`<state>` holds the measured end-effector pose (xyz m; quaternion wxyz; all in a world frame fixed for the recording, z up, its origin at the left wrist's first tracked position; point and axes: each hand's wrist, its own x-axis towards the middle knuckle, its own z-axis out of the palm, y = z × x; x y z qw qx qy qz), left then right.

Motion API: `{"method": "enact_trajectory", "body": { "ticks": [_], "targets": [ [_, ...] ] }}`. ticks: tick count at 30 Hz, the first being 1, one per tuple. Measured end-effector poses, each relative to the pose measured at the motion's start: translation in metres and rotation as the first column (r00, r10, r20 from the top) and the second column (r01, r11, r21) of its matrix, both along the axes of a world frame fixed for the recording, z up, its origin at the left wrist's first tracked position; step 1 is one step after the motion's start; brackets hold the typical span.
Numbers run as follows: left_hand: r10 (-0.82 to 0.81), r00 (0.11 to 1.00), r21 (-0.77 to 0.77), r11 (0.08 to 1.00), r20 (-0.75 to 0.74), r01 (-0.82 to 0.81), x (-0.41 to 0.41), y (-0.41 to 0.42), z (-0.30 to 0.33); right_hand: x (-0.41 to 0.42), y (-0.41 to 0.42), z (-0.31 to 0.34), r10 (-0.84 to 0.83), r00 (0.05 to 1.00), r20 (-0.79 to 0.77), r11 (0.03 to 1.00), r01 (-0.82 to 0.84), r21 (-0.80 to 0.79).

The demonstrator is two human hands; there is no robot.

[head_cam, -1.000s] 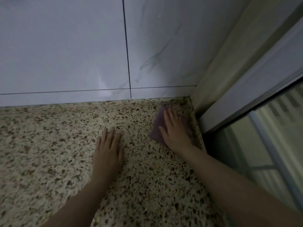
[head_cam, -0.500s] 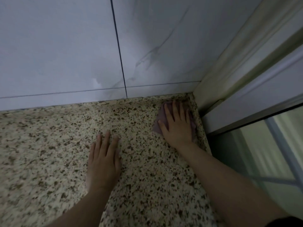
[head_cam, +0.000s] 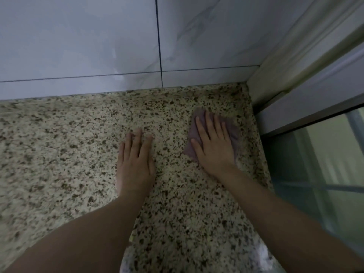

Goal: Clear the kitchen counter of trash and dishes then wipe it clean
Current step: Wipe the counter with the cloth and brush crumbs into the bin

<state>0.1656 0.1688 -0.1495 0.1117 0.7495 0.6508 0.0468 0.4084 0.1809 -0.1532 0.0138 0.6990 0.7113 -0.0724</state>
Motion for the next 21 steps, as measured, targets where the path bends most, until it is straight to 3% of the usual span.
{"method": "enact_trajectory", "body": {
  "ticks": [5,13,21],
  "targets": [
    [0.007,0.999,0.012,1.000,0.033,-0.007,0.001,-0.001,0.002,-0.001,0.030,-0.001,-0.018,0.999,-0.040,0.994,0.023,0.104],
    [0.007,0.999,0.032,0.999,0.040,-0.009,0.001,-0.001,0.002,-0.044,-0.069,0.006,0.036,0.997,-0.068,0.999,-0.034,0.018],
    [0.009,1.000,0.022,1.000,0.029,-0.010,0.001,-0.002,0.001,-0.008,0.048,0.000,0.069,0.997,-0.018,0.997,-0.069,0.031]
  ]
}}
